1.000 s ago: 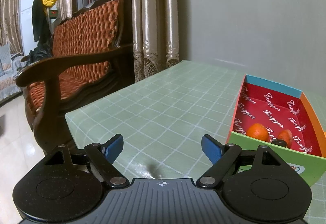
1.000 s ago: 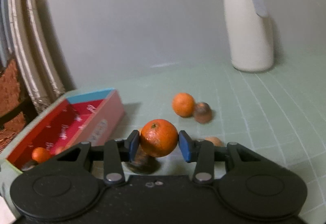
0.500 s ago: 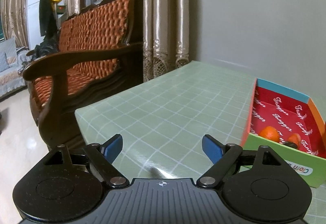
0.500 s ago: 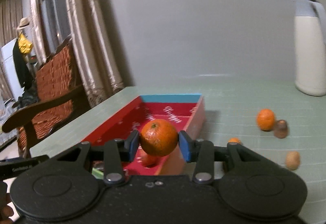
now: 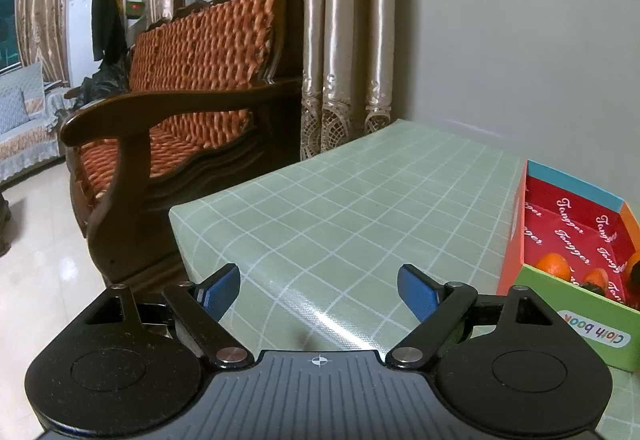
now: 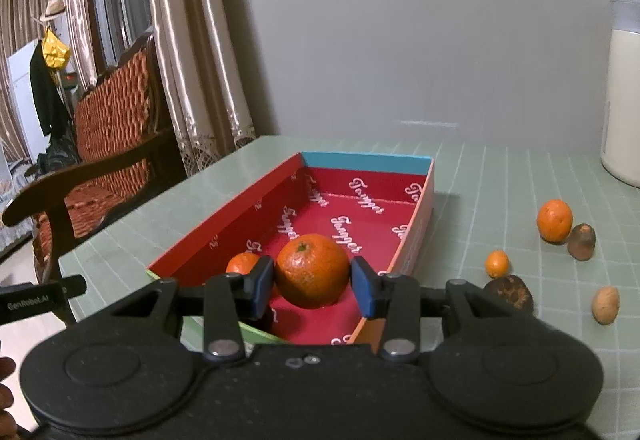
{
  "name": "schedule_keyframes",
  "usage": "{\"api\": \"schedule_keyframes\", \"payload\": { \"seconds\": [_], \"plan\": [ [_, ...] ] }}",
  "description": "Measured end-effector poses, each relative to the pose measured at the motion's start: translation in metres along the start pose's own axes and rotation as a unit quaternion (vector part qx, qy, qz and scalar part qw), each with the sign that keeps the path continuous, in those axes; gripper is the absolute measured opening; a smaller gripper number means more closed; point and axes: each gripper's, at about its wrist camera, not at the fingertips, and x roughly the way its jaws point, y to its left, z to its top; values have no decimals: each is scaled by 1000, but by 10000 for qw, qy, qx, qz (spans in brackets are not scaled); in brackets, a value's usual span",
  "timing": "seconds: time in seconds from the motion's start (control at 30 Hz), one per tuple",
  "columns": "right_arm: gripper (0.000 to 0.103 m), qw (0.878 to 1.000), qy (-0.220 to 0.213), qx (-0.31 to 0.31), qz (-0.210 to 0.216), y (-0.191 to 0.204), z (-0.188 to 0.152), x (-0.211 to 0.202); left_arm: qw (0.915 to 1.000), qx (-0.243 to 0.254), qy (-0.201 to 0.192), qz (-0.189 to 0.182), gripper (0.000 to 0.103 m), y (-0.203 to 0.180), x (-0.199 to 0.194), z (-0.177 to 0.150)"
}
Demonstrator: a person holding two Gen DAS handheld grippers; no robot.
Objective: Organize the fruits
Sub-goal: 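Carry the mandarin in the right tool into the box and open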
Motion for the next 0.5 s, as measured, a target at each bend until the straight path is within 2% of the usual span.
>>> {"api": "schedule_keyframes", "payload": {
  "seconds": [0.5],
  "plan": [
    [41, 9989, 191, -340, -259, 14, -4, 6, 10000, 20, -3, -20, 86, -2, -1, 0]
  ]
}}
